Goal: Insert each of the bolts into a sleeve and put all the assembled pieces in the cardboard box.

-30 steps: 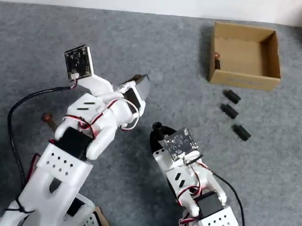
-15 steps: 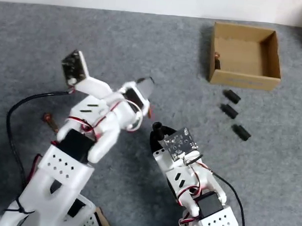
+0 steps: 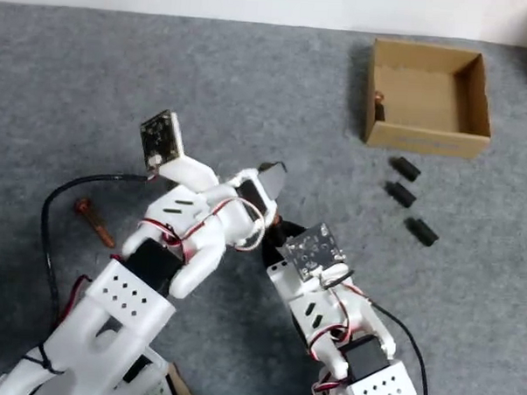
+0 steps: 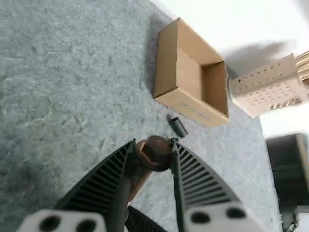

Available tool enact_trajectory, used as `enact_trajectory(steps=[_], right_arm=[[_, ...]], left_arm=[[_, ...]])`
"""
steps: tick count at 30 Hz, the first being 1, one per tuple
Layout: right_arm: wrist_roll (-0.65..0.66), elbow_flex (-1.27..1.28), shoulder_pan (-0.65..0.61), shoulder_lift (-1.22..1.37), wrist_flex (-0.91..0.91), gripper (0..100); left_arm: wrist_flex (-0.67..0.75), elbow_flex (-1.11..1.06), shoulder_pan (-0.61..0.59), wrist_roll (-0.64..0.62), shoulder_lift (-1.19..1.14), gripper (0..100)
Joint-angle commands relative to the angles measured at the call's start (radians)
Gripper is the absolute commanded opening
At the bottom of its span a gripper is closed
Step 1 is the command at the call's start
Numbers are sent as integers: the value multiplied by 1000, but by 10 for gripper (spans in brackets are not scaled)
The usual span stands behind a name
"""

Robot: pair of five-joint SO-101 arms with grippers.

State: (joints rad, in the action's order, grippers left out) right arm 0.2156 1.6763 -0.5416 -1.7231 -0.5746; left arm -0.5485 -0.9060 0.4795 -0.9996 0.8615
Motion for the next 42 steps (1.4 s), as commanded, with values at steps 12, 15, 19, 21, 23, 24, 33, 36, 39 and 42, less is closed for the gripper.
enact_trajectory(steps=[12, 15, 19, 21, 23, 24, 33, 36, 39, 42], right_arm=[[-9, 31, -2, -16, 24, 4], [-11, 27, 24, -16, 24, 4], [-11, 24, 91, -16, 27, 4], [-11, 24, 110, -16, 27, 4], [-11, 24, 119, -16, 27, 4], [-11, 24, 119, -18, 27, 4], [-12, -2, 151, -18, 22, 4], [-28, -22, 145, -18, 22, 4], [-87, -48, 145, -19, 21, 4], [-94, -79, 151, -19, 21, 4]], left_arm=[[80, -71, 12, 167, 24, 5], [78, -125, 19, 233, 25, 5], [78, -209, 18, 281, 25, 5], [78, -243, 19, 295, 25, 5], [78, -268, 19, 293, 25, 5], [78, -277, 13, 293, 25, 5], [81, -297, -8, 249, 25, 5], [86, -288, -59, 212, 25, 5], [83, -280, -90, 209, 25, 5], [81, -280, -91, 210, 24, 5]])
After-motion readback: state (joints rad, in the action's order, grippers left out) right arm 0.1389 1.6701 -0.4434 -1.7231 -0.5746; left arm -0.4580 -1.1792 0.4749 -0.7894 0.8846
